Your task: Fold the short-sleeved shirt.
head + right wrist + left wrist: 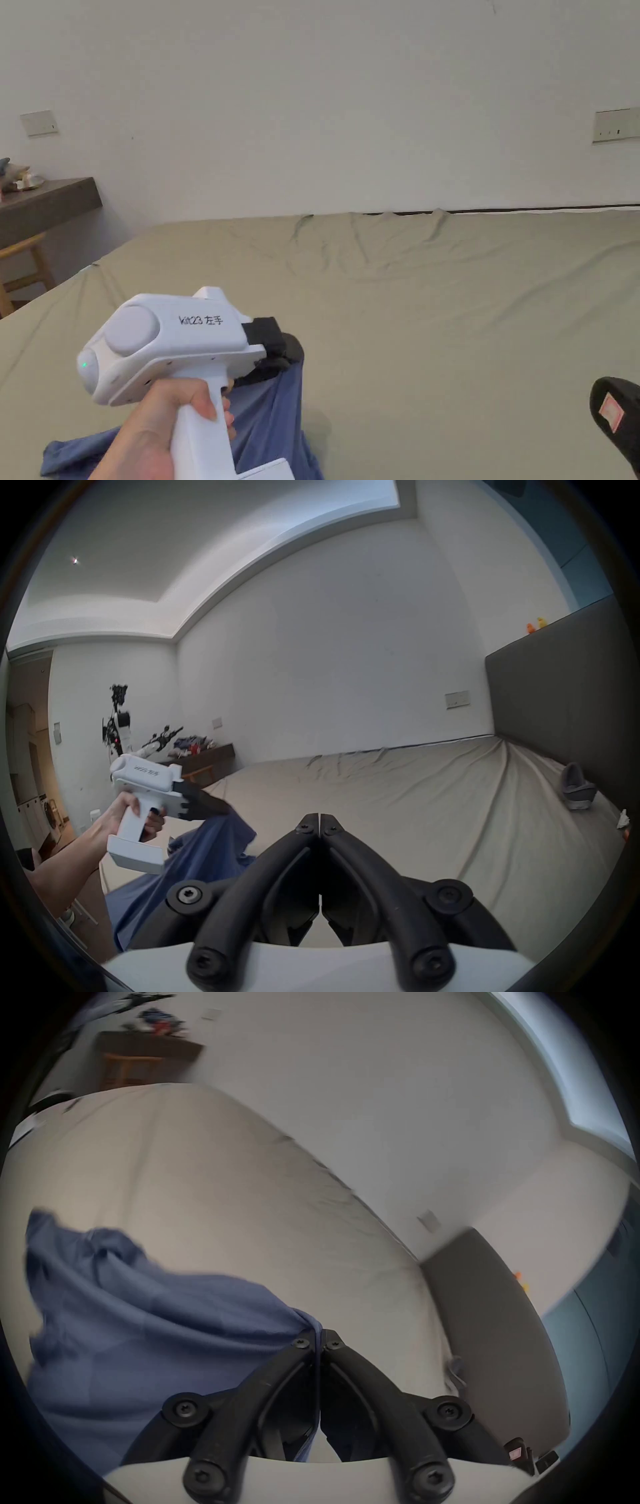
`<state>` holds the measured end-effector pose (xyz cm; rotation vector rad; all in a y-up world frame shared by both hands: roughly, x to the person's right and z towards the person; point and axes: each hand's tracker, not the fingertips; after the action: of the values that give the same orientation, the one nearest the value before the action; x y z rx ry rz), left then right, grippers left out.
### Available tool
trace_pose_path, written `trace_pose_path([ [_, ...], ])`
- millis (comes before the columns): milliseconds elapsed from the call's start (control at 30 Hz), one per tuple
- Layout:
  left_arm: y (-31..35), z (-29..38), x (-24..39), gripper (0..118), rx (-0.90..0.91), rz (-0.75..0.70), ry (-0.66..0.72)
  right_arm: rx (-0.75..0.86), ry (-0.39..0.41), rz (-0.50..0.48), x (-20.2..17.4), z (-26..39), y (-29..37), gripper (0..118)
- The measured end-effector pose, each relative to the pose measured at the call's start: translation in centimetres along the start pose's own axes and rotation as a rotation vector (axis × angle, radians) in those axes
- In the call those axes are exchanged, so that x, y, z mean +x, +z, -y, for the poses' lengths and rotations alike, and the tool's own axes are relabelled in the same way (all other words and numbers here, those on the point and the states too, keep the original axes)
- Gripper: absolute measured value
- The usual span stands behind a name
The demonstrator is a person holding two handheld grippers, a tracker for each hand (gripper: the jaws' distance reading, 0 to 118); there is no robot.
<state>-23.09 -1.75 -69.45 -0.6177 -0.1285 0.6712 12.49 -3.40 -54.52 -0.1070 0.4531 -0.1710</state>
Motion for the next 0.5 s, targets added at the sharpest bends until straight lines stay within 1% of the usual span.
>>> trace_pose_path([
  [67,-2.8,1.2,6.0,0,-0.046,0.096,-0.155,0.037,0.004,0.094,0.6,-1.1,1.5,0],
  [100,-4.3,2.4,9.2,0,-0.099,0.177,-0.194,0.049,0.026,0.149,0.9,-1.8,2.4,0],
  [167,-7.1,5.2,15.2,0,-0.209,0.345,-0.214,0.084,0.066,0.244,1.5,-3.2,4.5,0],
  [233,-9.1,9.3,20.8,0,-0.328,0.544,-0.245,0.128,0.108,0.358,2.2,-4.4,7.2,0],
  [267,-9.9,11.7,23.4,0,-0.376,0.613,-0.247,0.122,0.115,0.426,2.6,-5.0,8.7,0],
  [300,-10.4,14.2,25.8,0,-0.432,0.657,-0.27,0.138,0.123,0.493,3.0,-5.5,10.3,0],
  [333,-10.6,16.4,27.5,0,-0.472,0.682,-0.289,0.145,0.137,0.54,3.2,-5.9,11.6,0],
  [400,-10.6,20.9,29.7,0,-0.549,0.763,-0.4,0.149,0.194,0.633,3.6,-6.5,13.7,0],
  [433,-10.7,22.7,30.0,0,-0.56,0.764,-0.398,0.139,0.199,0.651,3.7,-6.4,14.2,0],
  [500,-11.5,25.7,29.4,0,-0.624,0.727,-0.34,0.123,0.197,0.634,4.0,-5.8,14.4,0],
])
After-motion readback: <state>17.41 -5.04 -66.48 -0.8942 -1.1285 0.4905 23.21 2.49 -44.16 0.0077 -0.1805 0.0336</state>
